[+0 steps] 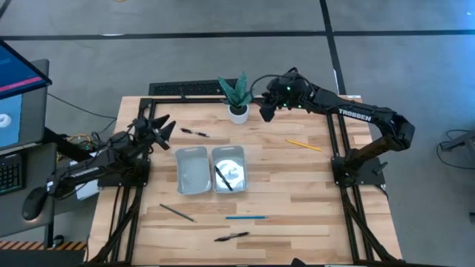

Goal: Sort pens & pencils
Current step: Put the top black pen into the right gray bin

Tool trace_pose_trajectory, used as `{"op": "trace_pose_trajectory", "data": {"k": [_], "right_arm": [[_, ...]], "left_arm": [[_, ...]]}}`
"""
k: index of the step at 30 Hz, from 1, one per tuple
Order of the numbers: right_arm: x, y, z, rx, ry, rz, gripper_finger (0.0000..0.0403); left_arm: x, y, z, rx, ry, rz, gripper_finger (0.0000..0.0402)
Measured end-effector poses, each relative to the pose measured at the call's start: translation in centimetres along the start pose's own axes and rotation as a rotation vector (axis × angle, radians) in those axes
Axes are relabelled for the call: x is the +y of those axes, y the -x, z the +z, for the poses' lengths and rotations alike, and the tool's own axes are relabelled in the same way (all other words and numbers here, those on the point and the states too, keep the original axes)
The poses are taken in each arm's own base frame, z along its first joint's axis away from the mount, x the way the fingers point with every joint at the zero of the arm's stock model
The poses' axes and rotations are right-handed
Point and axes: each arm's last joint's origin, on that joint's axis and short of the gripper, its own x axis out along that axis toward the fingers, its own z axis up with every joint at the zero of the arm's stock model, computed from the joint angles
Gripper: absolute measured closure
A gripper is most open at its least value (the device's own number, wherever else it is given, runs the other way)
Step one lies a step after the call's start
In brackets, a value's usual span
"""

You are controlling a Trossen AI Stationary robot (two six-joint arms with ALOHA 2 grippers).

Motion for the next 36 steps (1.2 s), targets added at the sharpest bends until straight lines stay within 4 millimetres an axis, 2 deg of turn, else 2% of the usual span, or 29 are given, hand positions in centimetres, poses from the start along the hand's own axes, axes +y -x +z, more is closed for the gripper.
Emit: {"op": "trace_pose_trajectory", "data": {"k": [7,15,20,25,30,36], "right_arm": [[-0.6,0.0,0.0,-0.002,-0.010,-0.016,0.0235],[-0.9,0.0,0.0,0.000,-0.016,-0.025,0.0236],[-0.9,0.0,-0.1,0.007,-0.016,-0.025,0.0234],[-0.9,0.0,-0.1,0.008,-0.016,-0.025,0.0236],[-0.9,0.0,-0.1,0.008,-0.016,-0.024,0.0236],[-0.9,0.0,-0.2,0.023,-0.016,-0.025,0.0235]], "left_arm": [[-1.2,-1.2,3.2,0.181,-0.155,0.063,0.0165],[-3.7,-5.4,8.1,0.346,-0.627,-0.001,0.0165],[-4.1,-8.2,10.0,0.629,-0.798,0.017,0.0169],[-3.3,-11.2,10.3,0.910,-0.903,0.000,0.0187],[-1.0,-14.0,9.4,1.039,-0.951,-0.122,0.0213],[2.1,-15.9,7.6,1.149,-0.888,-0.159,0.0241]]}}
